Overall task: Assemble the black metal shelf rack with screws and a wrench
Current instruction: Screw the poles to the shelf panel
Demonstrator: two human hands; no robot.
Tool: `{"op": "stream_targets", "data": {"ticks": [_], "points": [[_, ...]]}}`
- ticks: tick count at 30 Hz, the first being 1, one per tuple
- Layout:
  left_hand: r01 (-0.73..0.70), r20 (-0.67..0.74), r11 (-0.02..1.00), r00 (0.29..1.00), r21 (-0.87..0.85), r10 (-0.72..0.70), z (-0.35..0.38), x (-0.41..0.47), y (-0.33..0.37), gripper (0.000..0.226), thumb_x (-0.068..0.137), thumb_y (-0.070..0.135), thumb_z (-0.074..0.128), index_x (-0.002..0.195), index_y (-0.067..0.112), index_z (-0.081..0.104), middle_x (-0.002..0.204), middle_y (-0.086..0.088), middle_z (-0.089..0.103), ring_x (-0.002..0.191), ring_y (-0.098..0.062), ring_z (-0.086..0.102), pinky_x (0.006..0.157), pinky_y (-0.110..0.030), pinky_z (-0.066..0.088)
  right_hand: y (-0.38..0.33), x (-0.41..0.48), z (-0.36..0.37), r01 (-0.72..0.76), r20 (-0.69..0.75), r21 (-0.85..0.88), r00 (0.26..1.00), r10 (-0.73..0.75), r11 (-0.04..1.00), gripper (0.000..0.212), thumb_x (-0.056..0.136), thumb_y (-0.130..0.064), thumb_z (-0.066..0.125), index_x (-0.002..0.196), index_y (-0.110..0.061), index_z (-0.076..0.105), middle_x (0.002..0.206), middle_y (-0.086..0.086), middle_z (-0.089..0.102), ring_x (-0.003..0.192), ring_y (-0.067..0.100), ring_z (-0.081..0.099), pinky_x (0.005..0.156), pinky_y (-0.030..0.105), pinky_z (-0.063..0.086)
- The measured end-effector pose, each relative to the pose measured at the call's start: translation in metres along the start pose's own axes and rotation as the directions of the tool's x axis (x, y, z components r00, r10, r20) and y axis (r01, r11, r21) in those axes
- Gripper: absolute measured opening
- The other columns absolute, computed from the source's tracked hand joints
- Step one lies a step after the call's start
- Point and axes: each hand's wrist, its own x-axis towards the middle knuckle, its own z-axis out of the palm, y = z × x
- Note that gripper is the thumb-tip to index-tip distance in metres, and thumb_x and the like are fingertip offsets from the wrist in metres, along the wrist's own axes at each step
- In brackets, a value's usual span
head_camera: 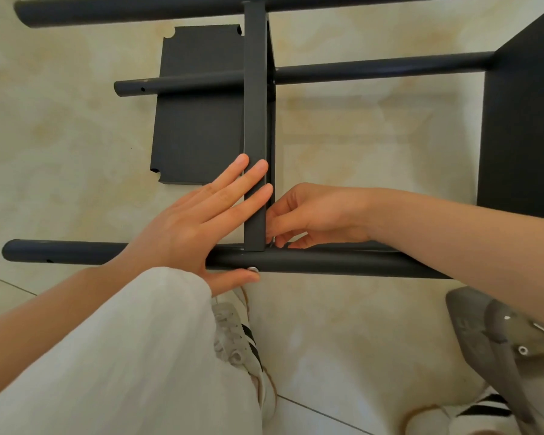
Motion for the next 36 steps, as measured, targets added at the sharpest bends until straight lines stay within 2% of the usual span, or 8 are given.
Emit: {"op": "stream_targets", "data": {"ticks": [6,14,20,24,27,31,36], "points": [[-0.017,-0.002,1.0,1.0,0.012,0.017,0.004,0.0,-0.004,0.088,0.087,0.059,0.057,0.154,0.007,0.03,0.165,-0.011,0.021,0.155,-0.022,0.007,0.12,-0.016,0.013,0.0,0.003,-0.001,-0.021,0.018,-0.003,1.0,0.021,1.0,0.013,0.09,-0.015,0.067,0.081,-0.015,0.077,0.086,0.003,0.069,0.079,0.01,0.062,0.082,0.026,0.052],[-0.021,-0.008,1.0,1.0,0.014,0.021,0.006,0.0,-0.006,0.089,0.087,0.06,0.057,0.154,0.009,0.03,0.165,-0.009,0.02,0.155,-0.021,0.005,0.121,-0.016,0.011,-0.003,0.003,-0.008,-0.056,0.065,-0.004,0.996,0.057,0.998,0.01,0.091,-0.013,0.067,0.086,-0.013,0.076,0.084,0.0,0.07,0.076,0.011,0.057,0.073,0.023,0.049],[-0.025,-0.002,1.0,1.0,0.012,0.025,0.007,0.0,-0.007,0.09,0.086,0.062,0.057,0.155,0.01,0.028,0.166,-0.008,0.02,0.155,-0.021,0.005,0.12,-0.014,0.01,-0.004,0.005,-0.008,-0.082,0.075,-0.027,0.994,0.083,0.996,0.021,0.089,-0.017,0.069,0.069,-0.019,0.076,0.079,0.0,0.069,0.075,0.011,0.059,0.071,0.022,0.05],[-0.028,-0.004,1.0,1.0,0.011,0.028,0.006,0.0,-0.007,0.09,0.086,0.061,0.057,0.155,0.01,0.029,0.165,-0.009,0.02,0.155,-0.021,0.005,0.121,-0.015,0.01,-0.003,0.008,-0.006,-0.113,0.077,-0.025,0.99,0.115,0.993,0.012,0.09,-0.021,0.068,0.086,-0.012,0.075,0.085,0.002,0.069,0.082,0.015,0.058,0.075,0.026,0.049],[-0.019,-0.002,1.0,1.0,0.014,0.019,0.005,0.0,-0.006,0.09,0.086,0.061,0.057,0.155,0.01,0.03,0.166,-0.008,0.02,0.155,-0.02,0.004,0.12,-0.014,0.009,-0.003,0.01,-0.005,-0.107,0.078,0.003,0.991,0.107,0.994,0.013,0.093,-0.018,0.066,0.097,-0.009,0.073,0.092,0.005,0.07,0.084,0.016,0.059,0.077,0.026,0.051],[-0.012,0.006,1.0,1.0,0.022,0.012,0.005,-0.001,-0.006,0.09,0.085,0.061,0.057,0.155,0.011,0.03,0.166,-0.007,0.019,0.155,-0.019,0.004,0.12,-0.013,0.008,-0.005,0.009,-0.009,-0.094,0.096,0.001,0.991,0.094,0.996,0.012,0.091,-0.013,0.066,0.083,-0.012,0.074,0.085,0.002,0.07,0.078,0.013,0.059,0.07,0.023,0.05],[-0.017,-0.002,1.0,1.0,0.02,0.017,0.007,-0.001,-0.007,0.09,0.085,0.062,0.057,0.155,0.011,0.03,0.166,-0.007,0.019,0.155,-0.02,0.005,0.12,-0.013,0.01,-0.006,0.011,-0.009,-0.122,0.085,-0.051,0.988,0.127,0.991,0.013,0.09,-0.016,0.068,0.079,-0.012,0.074,0.08,0.002,0.069,0.073,0.013,0.057,0.068,0.023,0.048]]}}
